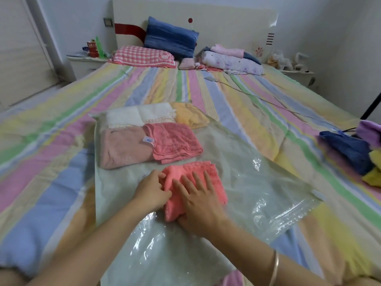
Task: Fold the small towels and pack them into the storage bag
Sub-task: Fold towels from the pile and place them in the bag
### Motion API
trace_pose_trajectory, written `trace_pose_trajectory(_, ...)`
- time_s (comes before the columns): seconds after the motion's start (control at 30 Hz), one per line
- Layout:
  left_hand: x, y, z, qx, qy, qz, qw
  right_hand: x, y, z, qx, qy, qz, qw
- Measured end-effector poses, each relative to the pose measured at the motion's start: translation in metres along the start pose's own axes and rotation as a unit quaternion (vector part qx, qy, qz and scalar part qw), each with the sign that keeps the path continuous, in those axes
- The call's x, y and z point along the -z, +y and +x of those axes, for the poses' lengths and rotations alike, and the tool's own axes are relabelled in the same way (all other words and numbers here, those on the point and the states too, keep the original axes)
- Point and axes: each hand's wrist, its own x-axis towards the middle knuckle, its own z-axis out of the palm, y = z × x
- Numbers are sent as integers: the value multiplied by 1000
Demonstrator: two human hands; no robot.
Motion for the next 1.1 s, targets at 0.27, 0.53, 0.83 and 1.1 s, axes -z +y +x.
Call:
trace_pose_trajectory(0.27, 12, 22, -52, -205, 86, 41, 974, -16, 8, 13, -28, 35, 128, 991)
trace_pose_trajectory(0.53, -19, 9, -79, -279, -132, 202, 930, -13, 24, 10, -107, 133, 171, 970)
trace_pose_trajectory(0.83, -49, 8, -103, -363, -156, 359, 846, 0, 33, 11, -155, 60, 285, 944)
trace_pose_trajectory(1.1, -29, 29, -92, -329, -213, 276, 878, 42, 64, 2, -406, 31, 699, 588)
